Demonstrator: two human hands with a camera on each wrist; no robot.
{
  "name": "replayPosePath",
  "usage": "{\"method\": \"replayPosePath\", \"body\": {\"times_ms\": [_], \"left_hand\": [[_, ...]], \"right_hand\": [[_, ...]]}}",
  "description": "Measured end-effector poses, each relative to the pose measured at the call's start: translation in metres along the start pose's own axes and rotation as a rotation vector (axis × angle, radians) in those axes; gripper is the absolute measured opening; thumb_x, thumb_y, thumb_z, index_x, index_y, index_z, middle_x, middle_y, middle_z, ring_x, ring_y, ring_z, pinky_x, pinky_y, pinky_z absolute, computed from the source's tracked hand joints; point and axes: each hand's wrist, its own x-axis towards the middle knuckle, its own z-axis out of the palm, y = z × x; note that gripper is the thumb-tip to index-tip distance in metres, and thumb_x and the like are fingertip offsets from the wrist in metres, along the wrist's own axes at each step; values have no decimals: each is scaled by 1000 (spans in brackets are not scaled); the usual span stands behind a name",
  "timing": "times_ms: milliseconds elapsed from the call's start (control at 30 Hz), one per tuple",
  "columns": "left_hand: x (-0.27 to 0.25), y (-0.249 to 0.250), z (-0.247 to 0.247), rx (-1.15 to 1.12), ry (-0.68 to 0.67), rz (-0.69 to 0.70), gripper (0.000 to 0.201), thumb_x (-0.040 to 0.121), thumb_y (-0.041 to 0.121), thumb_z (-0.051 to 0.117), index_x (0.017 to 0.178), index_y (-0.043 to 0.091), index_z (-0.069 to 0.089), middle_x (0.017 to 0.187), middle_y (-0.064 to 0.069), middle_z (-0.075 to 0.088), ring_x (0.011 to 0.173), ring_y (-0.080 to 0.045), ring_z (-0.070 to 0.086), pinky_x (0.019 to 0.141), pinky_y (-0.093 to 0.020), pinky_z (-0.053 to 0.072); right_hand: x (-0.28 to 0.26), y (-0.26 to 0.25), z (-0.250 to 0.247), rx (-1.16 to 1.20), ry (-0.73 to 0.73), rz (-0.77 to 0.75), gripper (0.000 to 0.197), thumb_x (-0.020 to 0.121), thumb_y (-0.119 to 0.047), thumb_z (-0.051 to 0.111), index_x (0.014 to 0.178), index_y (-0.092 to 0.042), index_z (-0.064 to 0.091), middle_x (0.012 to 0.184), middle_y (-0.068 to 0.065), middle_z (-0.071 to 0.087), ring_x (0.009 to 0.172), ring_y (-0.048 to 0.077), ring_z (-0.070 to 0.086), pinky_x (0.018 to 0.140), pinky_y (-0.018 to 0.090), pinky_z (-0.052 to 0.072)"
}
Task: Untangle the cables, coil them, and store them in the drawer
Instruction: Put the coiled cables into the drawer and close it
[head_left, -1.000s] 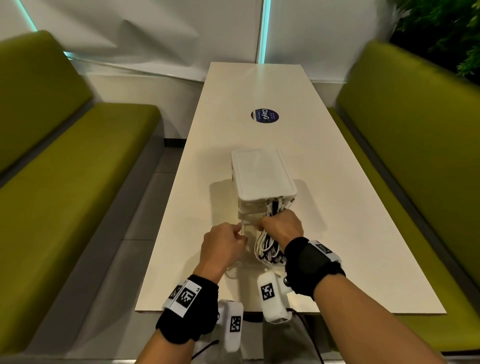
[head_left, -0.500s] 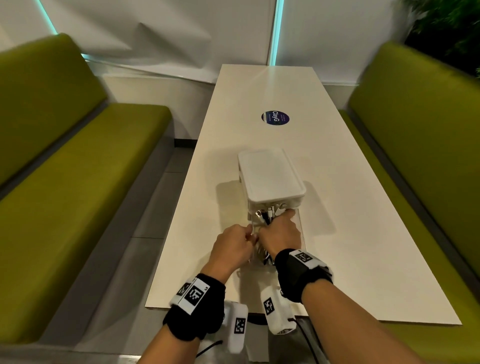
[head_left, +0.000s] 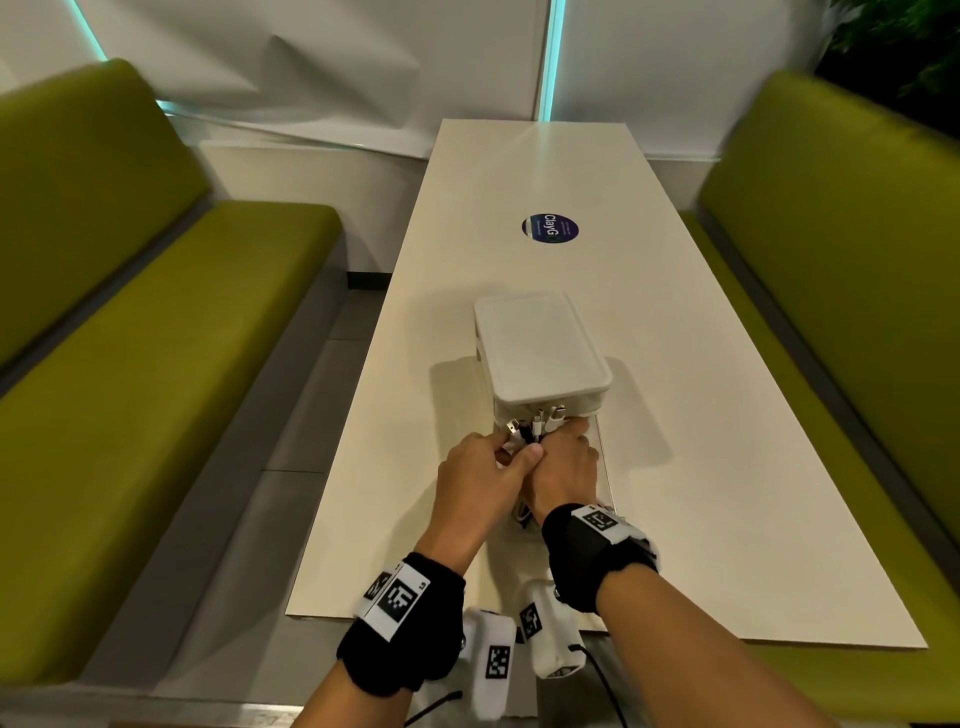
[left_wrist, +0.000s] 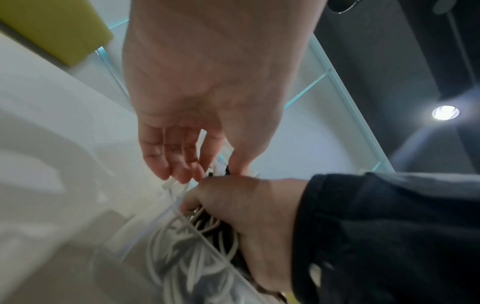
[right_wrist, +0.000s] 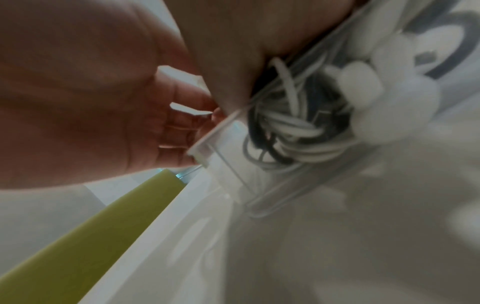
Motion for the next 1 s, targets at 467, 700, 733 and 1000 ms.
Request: {"method": "replayPosePath", "body": {"times_ms": [467, 700, 733, 1000], "left_hand": [[-31, 8, 10, -106, -142, 99, 61, 81, 15, 54, 139, 28, 42, 117, 0, 67, 106, -22, 65, 87, -40, 53], [-14, 24, 35, 133, 2, 104, 59, 73, 11, 71, 123, 10, 39, 104, -10, 66, 89, -33, 66, 75, -39, 55], [-10, 24, 35, 146, -9, 104, 59, 72, 11, 72, 121, 9, 39, 103, -10, 67, 90, -33, 66, 75, -37, 54], [-3, 26, 33, 168, -32, 107, 67, 78, 9, 67, 135, 6, 31, 102, -11, 67, 93, -32, 65, 70, -30, 44]], "right_hand": [[19, 6, -14, 326, -102, 61, 68, 80, -27, 69, 130, -1, 30, 104, 10, 60, 103, 33, 61, 78, 32, 44], [28, 14, -10, 581, -189, 62, 95, 55, -50, 76, 129, -10, 32, 109, 7, 63, 103, 29, 63, 95, 46, 51], [35, 19, -4, 589, -202, 61, 100, 49, -56, 72, 129, -14, 32, 111, 9, 63, 104, 30, 63, 95, 47, 51], [48, 29, -15, 539, -417, 19, 68, 68, -37, 71, 130, -16, 50, 111, 8, 69, 99, 23, 66, 87, 39, 55]]}}
